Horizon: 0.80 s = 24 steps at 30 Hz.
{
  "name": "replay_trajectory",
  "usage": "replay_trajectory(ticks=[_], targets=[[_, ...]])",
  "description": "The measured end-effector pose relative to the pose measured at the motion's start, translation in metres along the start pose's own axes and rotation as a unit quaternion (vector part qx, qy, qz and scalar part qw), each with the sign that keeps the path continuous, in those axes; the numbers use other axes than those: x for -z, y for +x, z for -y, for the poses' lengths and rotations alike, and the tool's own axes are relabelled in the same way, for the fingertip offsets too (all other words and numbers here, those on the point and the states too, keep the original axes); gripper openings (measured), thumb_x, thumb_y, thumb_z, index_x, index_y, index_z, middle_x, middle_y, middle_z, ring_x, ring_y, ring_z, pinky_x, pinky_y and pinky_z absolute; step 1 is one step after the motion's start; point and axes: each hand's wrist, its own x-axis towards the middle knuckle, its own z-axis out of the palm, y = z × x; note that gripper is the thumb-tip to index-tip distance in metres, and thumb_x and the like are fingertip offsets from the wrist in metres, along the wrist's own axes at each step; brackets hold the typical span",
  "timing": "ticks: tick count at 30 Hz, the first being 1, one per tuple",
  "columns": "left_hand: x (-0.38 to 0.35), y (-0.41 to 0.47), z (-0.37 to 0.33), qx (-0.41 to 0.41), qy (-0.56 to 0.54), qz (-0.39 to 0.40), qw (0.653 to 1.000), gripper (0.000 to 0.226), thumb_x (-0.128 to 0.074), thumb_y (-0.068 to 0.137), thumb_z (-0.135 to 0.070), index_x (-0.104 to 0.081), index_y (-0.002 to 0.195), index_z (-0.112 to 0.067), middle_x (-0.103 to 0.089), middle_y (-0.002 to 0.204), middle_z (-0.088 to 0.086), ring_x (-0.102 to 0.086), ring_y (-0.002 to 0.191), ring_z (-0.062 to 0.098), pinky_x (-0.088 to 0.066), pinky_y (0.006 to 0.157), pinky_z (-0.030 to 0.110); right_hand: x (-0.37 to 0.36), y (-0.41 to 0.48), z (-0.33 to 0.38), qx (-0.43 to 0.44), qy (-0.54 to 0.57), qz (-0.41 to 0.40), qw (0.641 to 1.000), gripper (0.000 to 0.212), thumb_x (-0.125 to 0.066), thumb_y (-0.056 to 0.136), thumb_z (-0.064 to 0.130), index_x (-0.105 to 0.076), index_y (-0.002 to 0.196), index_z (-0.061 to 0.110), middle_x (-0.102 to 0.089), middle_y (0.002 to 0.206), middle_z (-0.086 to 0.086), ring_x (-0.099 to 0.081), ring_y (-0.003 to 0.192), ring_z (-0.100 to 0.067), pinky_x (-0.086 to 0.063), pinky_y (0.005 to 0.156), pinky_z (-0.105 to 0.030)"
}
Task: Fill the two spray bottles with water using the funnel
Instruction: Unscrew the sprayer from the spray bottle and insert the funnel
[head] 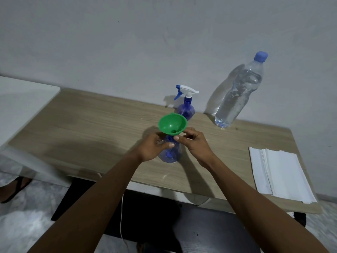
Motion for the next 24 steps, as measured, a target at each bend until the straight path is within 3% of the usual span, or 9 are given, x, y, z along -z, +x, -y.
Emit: replay_trajectory(ticks=[3,6,12,17,21,24], targets=[[0.000,0.001,0.000,0.000,0.035,0.004,0.999,0.036,-0.072,0.094,-0.014,-0.066,0.129,-0.011,-0.072,0.128,0.005,-0.063,0.128,0.024,-0.045,0.113,0.057,0.003,-0.001,0.001,-0.010,0.031,0.021,0.999,0.046,-0.086,0.075,0.006,-0.072,0.119,0.008,-0.072,0.119,-0.014,-0.068,0.110,-0.026,-0.053,0.095,-0.037],[0.001,0.000,-0.001,0.002,0.030,-0.003,1.000,0.044,-0.076,0.090,-0.030,-0.067,0.130,-0.015,-0.071,0.129,0.003,-0.062,0.129,0.024,-0.045,0.112,0.059,0.004,-0.001,0.005,0.003,0.018,0.048,0.999,0.060,-0.090,0.068,0.020,-0.070,0.125,0.022,-0.072,0.123,-0.003,-0.061,0.121,-0.031,-0.051,0.103,-0.045],[-0.001,-0.002,-0.002,-0.003,0.038,-0.009,0.999,0.044,-0.073,0.091,-0.020,-0.064,0.133,-0.010,-0.071,0.131,0.006,-0.063,0.129,0.025,-0.045,0.113,0.060,0.001,-0.003,0.012,0.015,0.012,0.050,0.999,0.061,-0.089,0.068,0.030,-0.069,0.125,0.028,-0.071,0.125,0.000,-0.057,0.124,-0.036,-0.043,0.109,-0.059],[-0.005,-0.004,-0.002,0.014,0.078,-0.009,0.997,0.043,-0.068,0.092,-0.033,-0.064,0.132,-0.018,-0.071,0.129,0.000,-0.063,0.126,0.021,-0.046,0.111,0.058,0.008,-0.010,0.015,0.005,0.000,0.054,0.999,0.062,-0.089,0.071,0.024,-0.067,0.129,0.028,-0.070,0.127,0.002,-0.058,0.123,-0.032,-0.045,0.109,-0.057],[-0.010,-0.012,-0.011,0.019,0.077,-0.030,0.996,0.065,-0.077,0.084,-0.041,-0.056,0.143,-0.022,-0.063,0.142,-0.004,-0.055,0.135,0.015,-0.042,0.117,0.052,0.019,-0.015,0.019,0.001,-0.013,0.054,0.998,0.062,-0.085,0.078,0.012,-0.063,0.134,0.027,-0.068,0.129,0.009,-0.061,0.114,-0.005,-0.049,0.100,-0.035],[-0.017,-0.028,-0.007,0.044,0.115,-0.102,0.987,0.086,-0.089,0.074,-0.044,-0.048,0.149,-0.030,-0.060,0.144,-0.011,-0.054,0.134,0.010,-0.044,0.115,0.041,0.035,-0.018,0.018,-0.008,-0.038,0.053,0.998,0.068,-0.088,0.075,0.023,-0.061,0.135,0.038,-0.063,0.136,0.007,-0.057,0.123,-0.013,-0.050,0.096,-0.028]])
